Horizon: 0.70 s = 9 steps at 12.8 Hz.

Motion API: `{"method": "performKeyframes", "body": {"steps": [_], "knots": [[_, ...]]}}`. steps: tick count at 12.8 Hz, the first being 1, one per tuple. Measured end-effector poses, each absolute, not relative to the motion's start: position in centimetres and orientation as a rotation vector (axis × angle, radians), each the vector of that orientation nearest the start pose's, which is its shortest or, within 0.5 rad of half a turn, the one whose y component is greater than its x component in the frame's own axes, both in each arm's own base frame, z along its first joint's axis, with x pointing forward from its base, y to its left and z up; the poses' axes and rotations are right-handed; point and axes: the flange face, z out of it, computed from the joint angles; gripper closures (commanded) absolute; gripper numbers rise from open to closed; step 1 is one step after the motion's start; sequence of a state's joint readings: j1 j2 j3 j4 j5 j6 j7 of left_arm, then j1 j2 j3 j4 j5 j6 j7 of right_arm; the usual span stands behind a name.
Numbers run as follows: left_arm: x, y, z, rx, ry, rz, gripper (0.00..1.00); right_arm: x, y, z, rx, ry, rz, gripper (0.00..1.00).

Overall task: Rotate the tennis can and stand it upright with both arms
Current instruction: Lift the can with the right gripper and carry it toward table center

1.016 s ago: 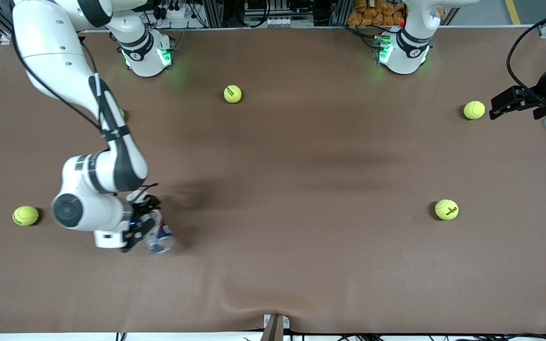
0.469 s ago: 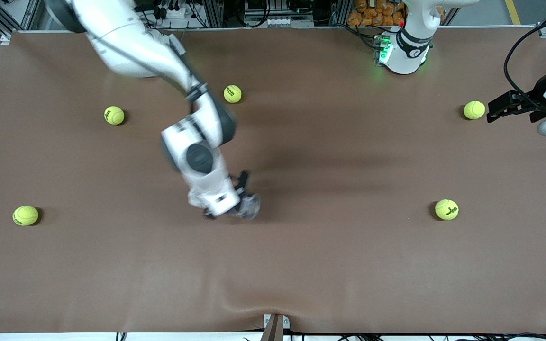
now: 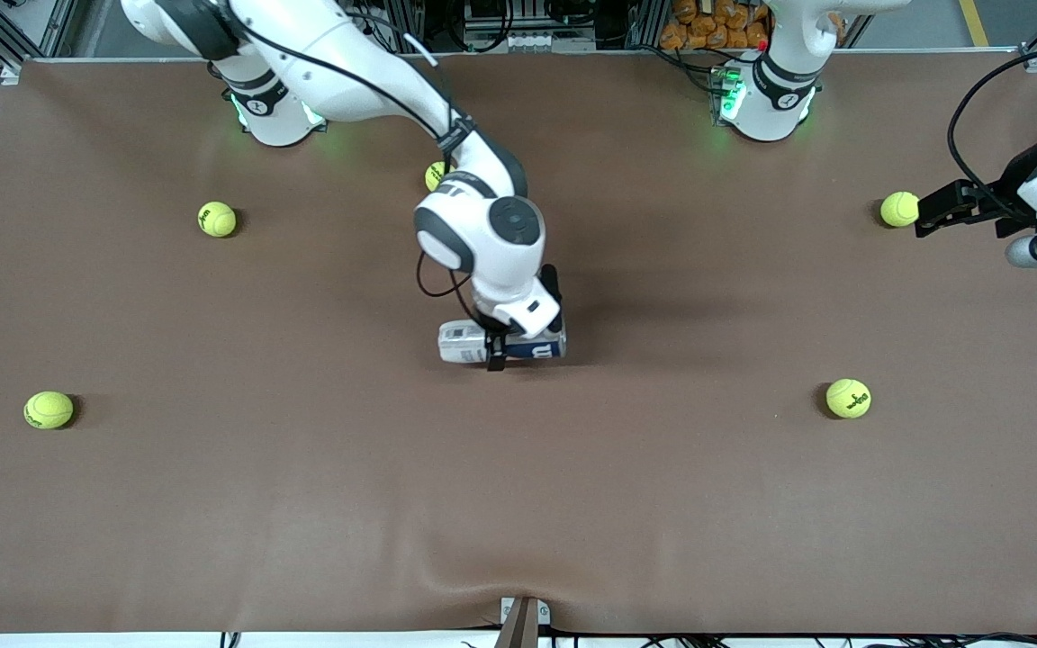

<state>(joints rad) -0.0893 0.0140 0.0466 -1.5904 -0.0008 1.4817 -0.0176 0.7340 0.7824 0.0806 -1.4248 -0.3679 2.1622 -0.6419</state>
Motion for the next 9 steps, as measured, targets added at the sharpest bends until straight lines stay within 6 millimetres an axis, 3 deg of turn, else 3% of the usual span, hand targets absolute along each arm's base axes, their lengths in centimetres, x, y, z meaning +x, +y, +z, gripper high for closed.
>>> {"method": "performKeyframes", "body": {"steps": [3,4,9], "knots": [[55.0,-2.7,58.7,-3.175,0.081,0.261,0.00,48.6,53.2,18.8,1.894,2.117,-0.053,0.16],[55.2,-2.8,58.1,-3.176,0.104,0.283,0.00,48.6,53.3,18.1,1.884,2.117,-0.056,0.02],[56.7,-3.4,54.5,-3.216,0.195,0.391,0.00,49.6,53.7,19.1,1.890,2.102,-0.016,0.00]]}}
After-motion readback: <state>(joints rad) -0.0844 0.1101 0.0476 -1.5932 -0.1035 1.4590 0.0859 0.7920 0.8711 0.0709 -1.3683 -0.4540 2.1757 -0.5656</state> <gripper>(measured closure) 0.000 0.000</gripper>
